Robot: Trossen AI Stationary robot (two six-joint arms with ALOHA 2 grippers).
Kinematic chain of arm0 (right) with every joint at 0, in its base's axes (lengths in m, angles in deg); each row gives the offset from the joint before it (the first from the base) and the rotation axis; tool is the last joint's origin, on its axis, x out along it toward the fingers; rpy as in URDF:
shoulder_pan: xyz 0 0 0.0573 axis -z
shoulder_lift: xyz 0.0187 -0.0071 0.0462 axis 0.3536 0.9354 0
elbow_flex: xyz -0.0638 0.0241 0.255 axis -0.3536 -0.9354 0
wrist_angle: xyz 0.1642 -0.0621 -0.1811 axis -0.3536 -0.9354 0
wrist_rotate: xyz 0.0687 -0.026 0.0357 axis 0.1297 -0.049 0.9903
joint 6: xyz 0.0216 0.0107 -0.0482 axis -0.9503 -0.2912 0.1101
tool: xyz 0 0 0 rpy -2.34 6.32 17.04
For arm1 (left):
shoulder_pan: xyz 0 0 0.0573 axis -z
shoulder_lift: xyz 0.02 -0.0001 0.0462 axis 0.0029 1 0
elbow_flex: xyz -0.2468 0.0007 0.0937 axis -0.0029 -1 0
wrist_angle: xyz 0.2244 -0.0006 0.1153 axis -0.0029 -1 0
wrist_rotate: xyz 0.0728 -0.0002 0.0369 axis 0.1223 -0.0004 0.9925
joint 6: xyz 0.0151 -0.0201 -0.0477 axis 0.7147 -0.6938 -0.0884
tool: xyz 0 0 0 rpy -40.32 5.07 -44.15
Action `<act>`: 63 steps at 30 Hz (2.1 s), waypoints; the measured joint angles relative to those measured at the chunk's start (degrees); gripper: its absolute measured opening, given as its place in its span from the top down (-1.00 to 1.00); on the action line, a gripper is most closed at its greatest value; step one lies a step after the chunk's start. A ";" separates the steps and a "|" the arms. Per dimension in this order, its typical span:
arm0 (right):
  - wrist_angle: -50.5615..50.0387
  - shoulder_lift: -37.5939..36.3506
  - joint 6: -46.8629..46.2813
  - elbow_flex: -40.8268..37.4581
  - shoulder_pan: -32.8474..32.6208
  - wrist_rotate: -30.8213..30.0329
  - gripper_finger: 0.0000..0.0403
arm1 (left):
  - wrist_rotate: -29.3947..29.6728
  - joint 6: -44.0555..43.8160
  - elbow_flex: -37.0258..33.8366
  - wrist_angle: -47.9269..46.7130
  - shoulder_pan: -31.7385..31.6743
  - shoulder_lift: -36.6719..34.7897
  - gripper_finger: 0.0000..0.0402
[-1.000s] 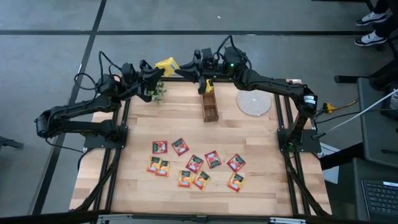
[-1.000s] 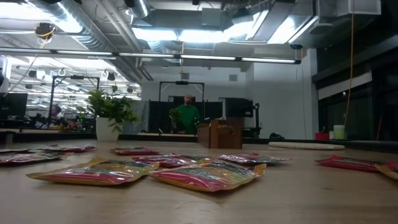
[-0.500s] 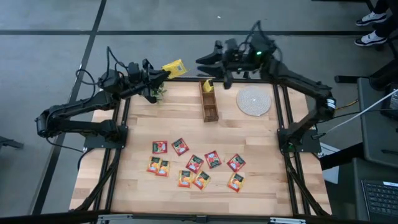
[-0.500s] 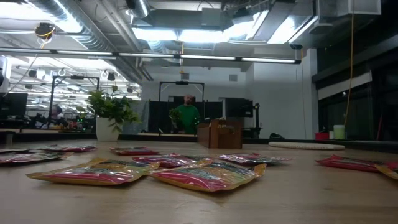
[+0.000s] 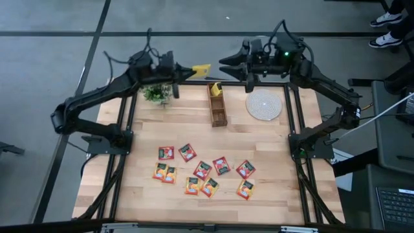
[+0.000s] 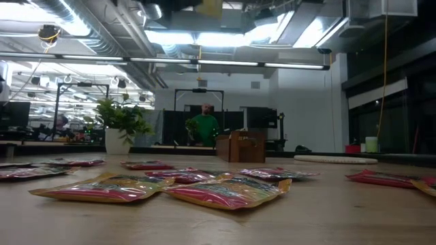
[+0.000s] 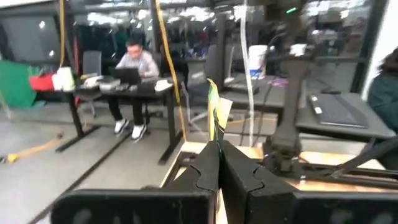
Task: Pick & Place Tea
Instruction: Put the yellow tea bag into the left section of the wooden organizer
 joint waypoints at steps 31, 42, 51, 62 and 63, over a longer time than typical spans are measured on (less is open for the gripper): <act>-10.05 0.02 2.93 -0.02 0.00 -2.51 0.27 | -5.17 28.32 21.10 -23.40 -6.37 25.80 0.99; -10.70 0.02 2.97 -0.02 0.00 -2.51 0.27 | -4.25 57.64 21.19 -23.56 -8.00 28.89 0.99; -10.91 0.02 3.49 -0.02 0.37 -2.55 0.27 | 3.88 70.81 21.19 -24.03 -8.33 31.07 0.99; -11.75 0.02 5.71 -0.02 0.37 -5.50 0.27 | 7.12 87.15 21.19 -29.16 -6.79 32.40 0.99; -11.77 0.02 5.68 -0.02 0.37 -5.50 0.27 | 7.10 88.46 21.19 -29.14 -6.70 32.87 0.99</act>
